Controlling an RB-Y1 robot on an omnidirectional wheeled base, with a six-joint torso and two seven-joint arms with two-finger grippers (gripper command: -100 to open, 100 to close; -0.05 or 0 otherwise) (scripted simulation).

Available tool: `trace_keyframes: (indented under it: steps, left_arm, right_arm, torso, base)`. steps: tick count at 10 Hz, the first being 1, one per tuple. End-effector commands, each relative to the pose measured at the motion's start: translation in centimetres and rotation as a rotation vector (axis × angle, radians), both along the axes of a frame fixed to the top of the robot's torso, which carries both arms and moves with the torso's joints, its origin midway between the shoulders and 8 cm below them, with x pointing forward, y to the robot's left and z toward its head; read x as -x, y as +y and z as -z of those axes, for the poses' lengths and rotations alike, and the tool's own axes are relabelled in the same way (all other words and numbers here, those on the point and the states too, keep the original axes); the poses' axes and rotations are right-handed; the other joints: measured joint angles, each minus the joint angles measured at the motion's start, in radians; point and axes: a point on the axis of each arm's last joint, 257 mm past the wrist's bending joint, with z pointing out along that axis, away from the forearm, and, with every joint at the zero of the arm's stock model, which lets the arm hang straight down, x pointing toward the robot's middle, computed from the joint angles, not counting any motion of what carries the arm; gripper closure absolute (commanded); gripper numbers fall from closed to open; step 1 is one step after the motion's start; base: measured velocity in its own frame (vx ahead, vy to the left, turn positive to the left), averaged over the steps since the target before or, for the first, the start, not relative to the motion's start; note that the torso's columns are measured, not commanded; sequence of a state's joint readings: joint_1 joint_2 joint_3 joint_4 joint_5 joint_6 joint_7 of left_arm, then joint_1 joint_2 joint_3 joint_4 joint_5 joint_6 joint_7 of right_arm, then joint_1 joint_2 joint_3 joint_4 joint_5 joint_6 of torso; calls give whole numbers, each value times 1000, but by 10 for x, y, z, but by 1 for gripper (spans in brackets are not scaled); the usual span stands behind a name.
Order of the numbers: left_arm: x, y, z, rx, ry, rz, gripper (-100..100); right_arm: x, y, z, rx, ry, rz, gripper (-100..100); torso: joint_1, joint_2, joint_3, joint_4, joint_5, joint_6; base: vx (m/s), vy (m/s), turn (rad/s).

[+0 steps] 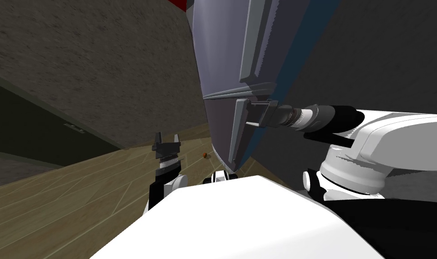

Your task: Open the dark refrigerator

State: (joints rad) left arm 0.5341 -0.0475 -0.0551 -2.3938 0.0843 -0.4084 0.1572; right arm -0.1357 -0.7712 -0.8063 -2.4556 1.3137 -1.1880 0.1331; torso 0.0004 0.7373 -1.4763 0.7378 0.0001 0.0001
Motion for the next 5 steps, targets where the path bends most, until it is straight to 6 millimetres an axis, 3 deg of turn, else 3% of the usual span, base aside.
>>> trace_keyframes:
  steps: [1, 5]
  left_arm:
    - [0, 0, 0, 0, 0, 0, 0]
    - [0, 0, 0, 0, 0, 0, 0]
  right_arm:
    - [-9, -17, -11, 101, -71, 92, -100]
    - [-15, -38, -28, 207, -150, 199, -100]
  torso:
    - [0, 0, 0, 0, 0, 0]
    - [-2, 1, 1, 0, -1, 0]
  base:
    - [19, 57, 63]
    - [11, 25, 14]
